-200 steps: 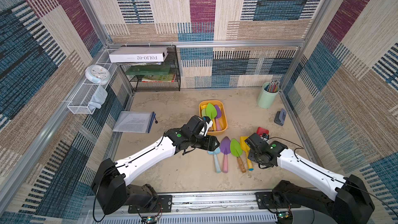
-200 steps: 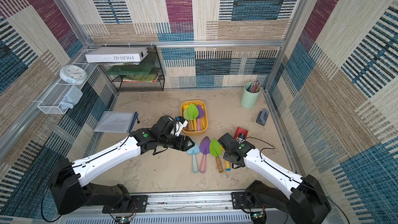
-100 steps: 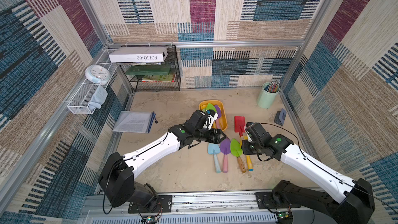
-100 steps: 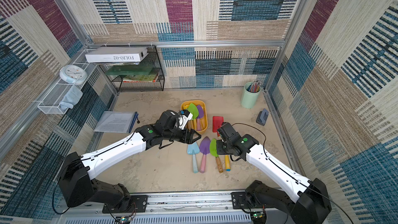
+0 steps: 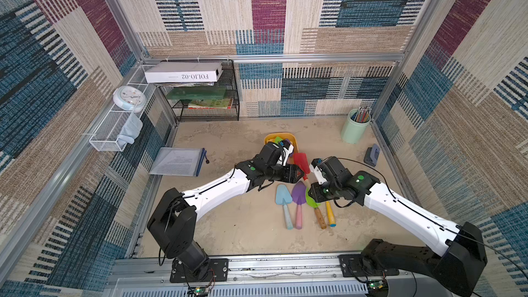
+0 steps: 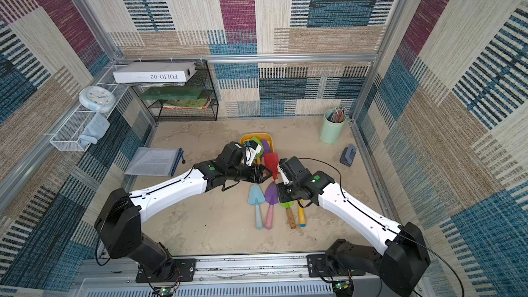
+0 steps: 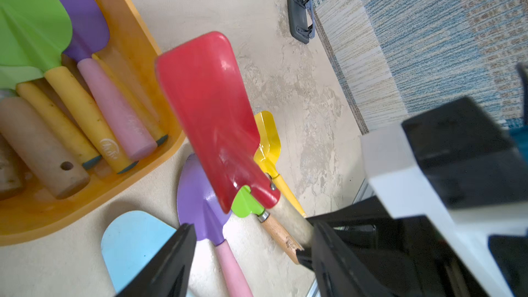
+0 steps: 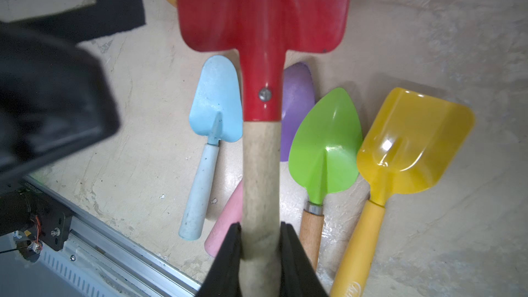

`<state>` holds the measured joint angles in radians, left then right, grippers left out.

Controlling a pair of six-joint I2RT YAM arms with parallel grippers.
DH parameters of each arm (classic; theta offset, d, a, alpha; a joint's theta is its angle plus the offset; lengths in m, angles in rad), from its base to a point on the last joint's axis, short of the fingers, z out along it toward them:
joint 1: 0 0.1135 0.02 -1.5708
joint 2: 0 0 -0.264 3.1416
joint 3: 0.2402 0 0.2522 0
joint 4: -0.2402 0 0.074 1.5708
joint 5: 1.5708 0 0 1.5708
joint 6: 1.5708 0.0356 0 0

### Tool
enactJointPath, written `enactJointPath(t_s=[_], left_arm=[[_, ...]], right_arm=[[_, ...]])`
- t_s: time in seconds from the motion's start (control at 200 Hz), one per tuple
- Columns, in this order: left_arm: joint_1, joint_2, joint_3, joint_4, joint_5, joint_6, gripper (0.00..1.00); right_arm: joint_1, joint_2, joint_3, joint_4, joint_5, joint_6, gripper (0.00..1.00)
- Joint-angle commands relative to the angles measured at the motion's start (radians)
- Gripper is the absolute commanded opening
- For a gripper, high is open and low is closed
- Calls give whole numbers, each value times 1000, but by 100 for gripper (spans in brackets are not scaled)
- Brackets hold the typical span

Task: Put the shovel into the storage box
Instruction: Place the shovel in the storage box.

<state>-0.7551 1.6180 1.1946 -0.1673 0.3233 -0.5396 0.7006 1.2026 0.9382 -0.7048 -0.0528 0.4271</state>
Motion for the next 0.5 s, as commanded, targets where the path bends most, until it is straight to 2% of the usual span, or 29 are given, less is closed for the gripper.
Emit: enactJointPath(t_s=[0.0, 0.165, 0.491], left_arm=[[0, 15, 12, 37, -47, -5, 64], [0, 33, 13, 44, -83, -18, 53], [5, 26, -8, 80, -155, -53, 25]], right_arm=[[13, 8, 14, 29, -9, -2, 0], [31, 18, 30, 35, -10, 4, 0], [46, 25, 38, 42, -6, 15, 0]])
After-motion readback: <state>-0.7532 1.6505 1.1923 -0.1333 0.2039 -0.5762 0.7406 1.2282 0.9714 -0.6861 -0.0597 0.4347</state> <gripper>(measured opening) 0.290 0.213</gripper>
